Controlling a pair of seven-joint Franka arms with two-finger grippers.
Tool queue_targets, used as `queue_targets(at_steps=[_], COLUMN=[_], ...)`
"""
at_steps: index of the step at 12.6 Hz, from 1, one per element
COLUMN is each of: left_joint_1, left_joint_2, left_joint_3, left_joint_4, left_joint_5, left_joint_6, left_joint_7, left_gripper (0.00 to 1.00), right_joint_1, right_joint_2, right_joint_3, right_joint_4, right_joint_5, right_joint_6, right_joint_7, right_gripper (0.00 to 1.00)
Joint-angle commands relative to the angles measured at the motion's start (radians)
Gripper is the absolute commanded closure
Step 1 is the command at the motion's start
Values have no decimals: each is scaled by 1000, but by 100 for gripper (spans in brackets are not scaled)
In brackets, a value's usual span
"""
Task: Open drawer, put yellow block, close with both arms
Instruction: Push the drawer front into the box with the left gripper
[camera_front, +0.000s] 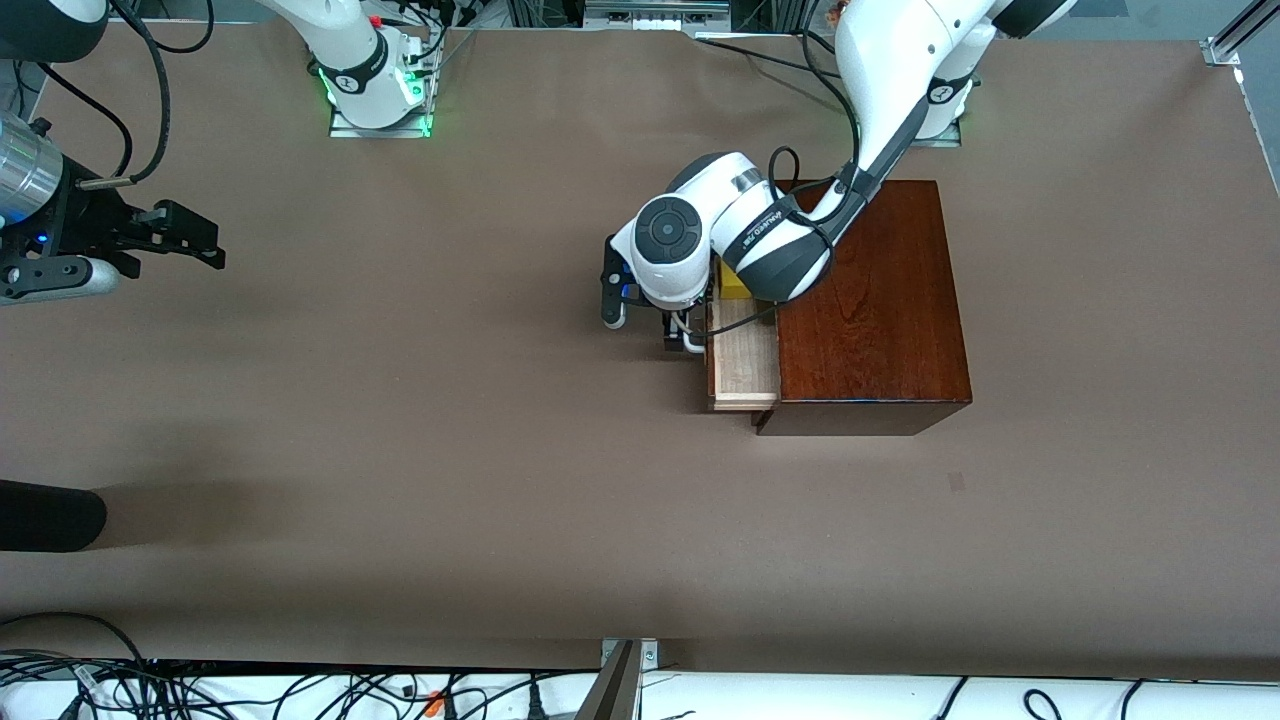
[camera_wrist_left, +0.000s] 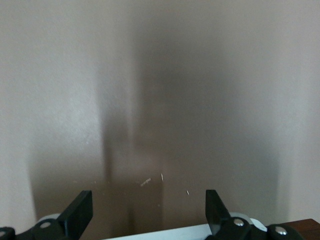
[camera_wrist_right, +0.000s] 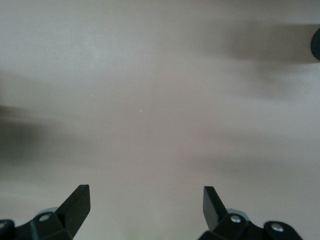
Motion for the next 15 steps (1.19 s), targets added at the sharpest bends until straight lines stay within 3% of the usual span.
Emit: queue_targets(at_steps=[1,4,15], left_joint_1=[17,37,60], left_joint_2=[-16,-19,-30], left_joint_3=[11,11,9], left_joint_4=[-6,-5,0], left_joint_5=[52,83,101], left_joint_6=[-138,-180,-218], left_joint_7=[20,21,21], left_gripper=[0,0,0], right_joint_1=[-9,-9,-4], right_joint_2=[-2,9,12], right_joint_3=[-4,-13,-12], right_joint_4=[12,14,12], right_joint_5=[-5,-2,-16], right_joint_6=[9,67,67], right_joint_7=[23,24,20], right_gripper=[0,0,0])
